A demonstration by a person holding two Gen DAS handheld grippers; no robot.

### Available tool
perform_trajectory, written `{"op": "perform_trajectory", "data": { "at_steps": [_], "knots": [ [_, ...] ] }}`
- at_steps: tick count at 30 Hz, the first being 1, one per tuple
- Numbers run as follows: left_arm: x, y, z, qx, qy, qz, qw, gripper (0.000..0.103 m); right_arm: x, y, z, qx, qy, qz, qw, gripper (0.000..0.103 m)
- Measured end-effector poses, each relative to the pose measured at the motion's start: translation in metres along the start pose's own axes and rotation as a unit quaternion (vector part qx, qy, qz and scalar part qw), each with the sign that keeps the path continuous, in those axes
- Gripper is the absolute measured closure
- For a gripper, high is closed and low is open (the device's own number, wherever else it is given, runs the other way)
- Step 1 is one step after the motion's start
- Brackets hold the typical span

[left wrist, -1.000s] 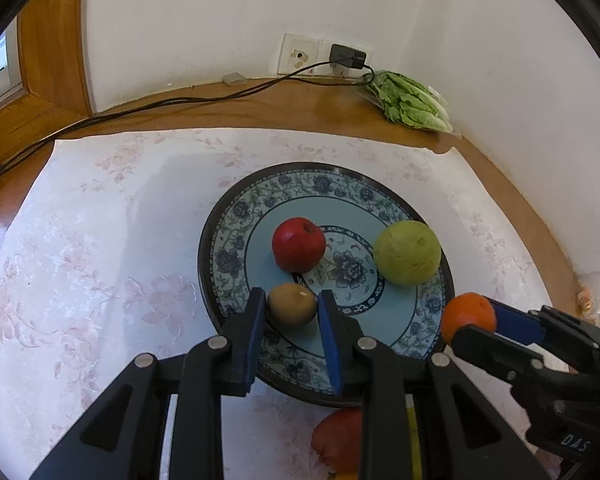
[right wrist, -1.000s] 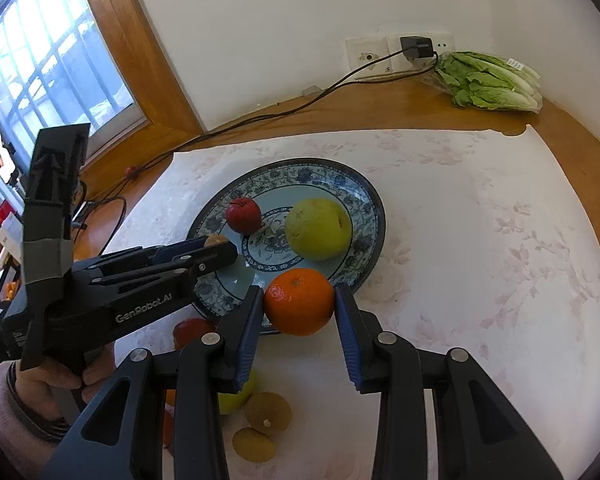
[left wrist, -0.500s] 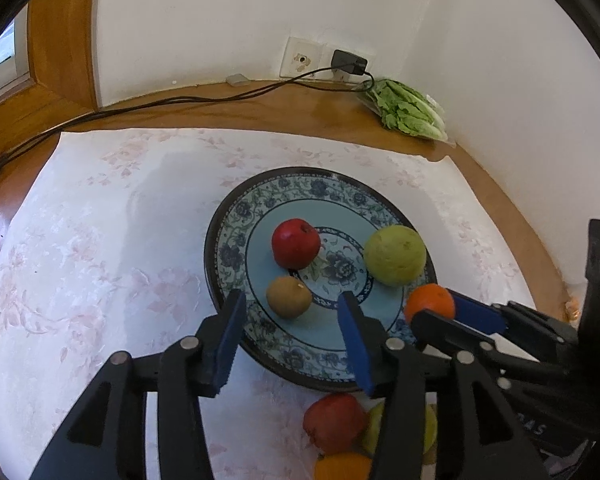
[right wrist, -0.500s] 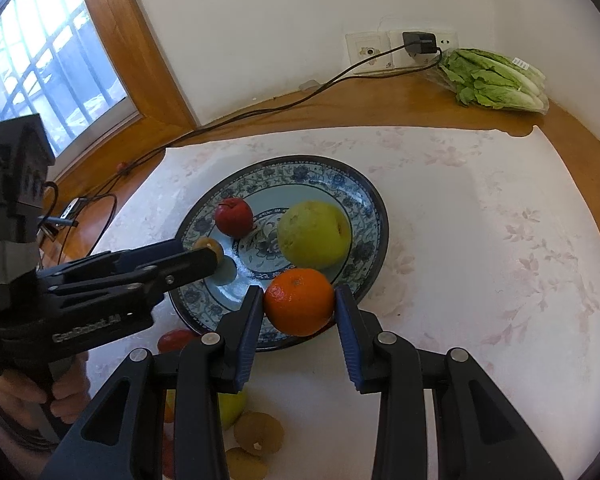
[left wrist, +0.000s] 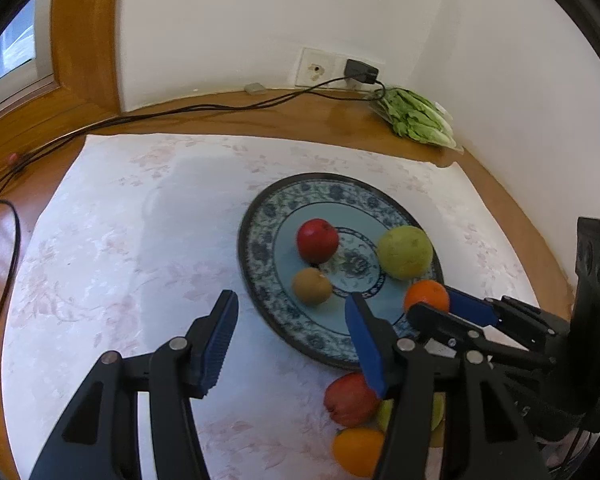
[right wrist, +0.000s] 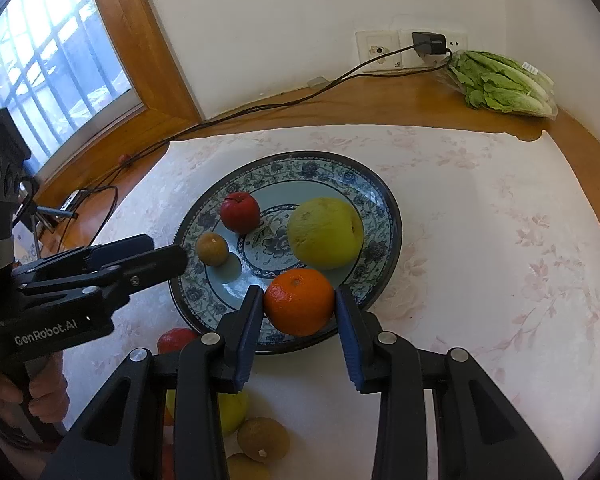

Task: Organize fruits
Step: 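Lower the orange onto the plate and open the right tool while the left tool withdraws, then move both open tools back toward the loose fruits beside the plate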

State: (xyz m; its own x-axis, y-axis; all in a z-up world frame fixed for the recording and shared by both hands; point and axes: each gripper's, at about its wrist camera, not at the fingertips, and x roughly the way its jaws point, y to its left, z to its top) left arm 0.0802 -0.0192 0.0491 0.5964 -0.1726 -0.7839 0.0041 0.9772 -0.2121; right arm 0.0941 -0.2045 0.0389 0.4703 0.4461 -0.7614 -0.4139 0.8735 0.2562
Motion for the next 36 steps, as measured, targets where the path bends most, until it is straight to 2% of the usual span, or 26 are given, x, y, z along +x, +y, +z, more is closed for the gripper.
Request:
{"op": "perform_trajectory", "data": {
  "at_steps": [7,12,25,36],
  "knots": [
    [-0.007,0.008,-0.004,-0.006,0.002,0.004,1.0000,0.044,-0.001,-0.002,0.000,0.006,-0.004,0.001,1.000,0.065],
    [-0.011,0.011,-0.008,-0.012,0.005,0.003,0.9999,0.044,-0.010,-0.001,0.000,0.009,-0.020,0.000,1.000,0.058],
    [-0.022,0.003,-0.019,-0.005,0.009,-0.004,0.9999,0.044,-0.035,-0.001,-0.009,0.016,-0.030,-0.001,0.999,0.058],
    [-0.032,0.002,-0.035,-0.004,0.018,-0.009,0.9998,0.044,-0.048,0.010,-0.027,0.013,-0.020,0.009,1.000,0.058]
  ]
}}
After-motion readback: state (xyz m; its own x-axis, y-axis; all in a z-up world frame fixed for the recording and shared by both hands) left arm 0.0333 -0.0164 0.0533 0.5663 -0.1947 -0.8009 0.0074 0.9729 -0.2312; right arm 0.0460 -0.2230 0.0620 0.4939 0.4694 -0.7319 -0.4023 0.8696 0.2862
